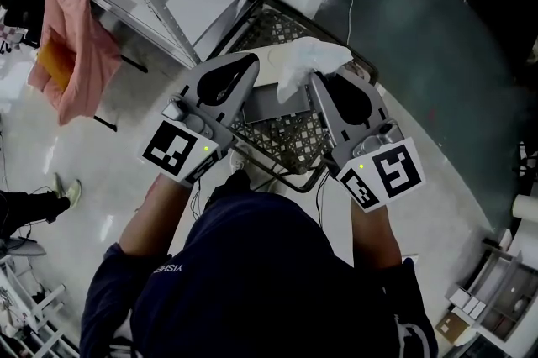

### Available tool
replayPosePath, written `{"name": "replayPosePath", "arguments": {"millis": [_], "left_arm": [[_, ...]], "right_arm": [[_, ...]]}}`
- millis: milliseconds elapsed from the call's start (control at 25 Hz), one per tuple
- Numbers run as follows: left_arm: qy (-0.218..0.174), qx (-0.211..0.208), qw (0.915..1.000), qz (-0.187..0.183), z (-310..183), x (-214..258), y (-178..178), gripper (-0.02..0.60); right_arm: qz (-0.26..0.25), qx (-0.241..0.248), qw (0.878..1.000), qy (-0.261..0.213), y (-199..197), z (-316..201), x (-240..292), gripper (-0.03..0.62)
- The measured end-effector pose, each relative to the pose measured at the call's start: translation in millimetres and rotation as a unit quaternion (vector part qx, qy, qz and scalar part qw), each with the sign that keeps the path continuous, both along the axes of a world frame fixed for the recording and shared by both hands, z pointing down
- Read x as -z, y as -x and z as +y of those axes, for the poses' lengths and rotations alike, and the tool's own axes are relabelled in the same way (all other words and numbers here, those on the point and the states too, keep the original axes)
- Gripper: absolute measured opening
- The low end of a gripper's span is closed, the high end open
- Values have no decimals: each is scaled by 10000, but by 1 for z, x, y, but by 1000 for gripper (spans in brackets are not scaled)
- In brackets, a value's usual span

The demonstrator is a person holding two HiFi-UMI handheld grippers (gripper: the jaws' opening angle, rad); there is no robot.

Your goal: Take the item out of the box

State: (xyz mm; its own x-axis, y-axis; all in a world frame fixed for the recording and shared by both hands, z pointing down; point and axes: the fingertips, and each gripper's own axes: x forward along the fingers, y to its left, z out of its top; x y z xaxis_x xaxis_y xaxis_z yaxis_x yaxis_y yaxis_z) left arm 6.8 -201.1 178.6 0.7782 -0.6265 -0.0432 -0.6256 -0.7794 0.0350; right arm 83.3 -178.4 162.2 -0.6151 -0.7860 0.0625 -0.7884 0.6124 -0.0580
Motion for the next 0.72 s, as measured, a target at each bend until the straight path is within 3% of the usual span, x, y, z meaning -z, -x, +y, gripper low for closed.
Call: {"name": "replayPosePath", "arguments": {"millis": [720], "left_arm": [[186,11,9998,-47,4,-14,-1,6]], "right_arm": [[4,53,10000,65,2,0,-8,46]]}}
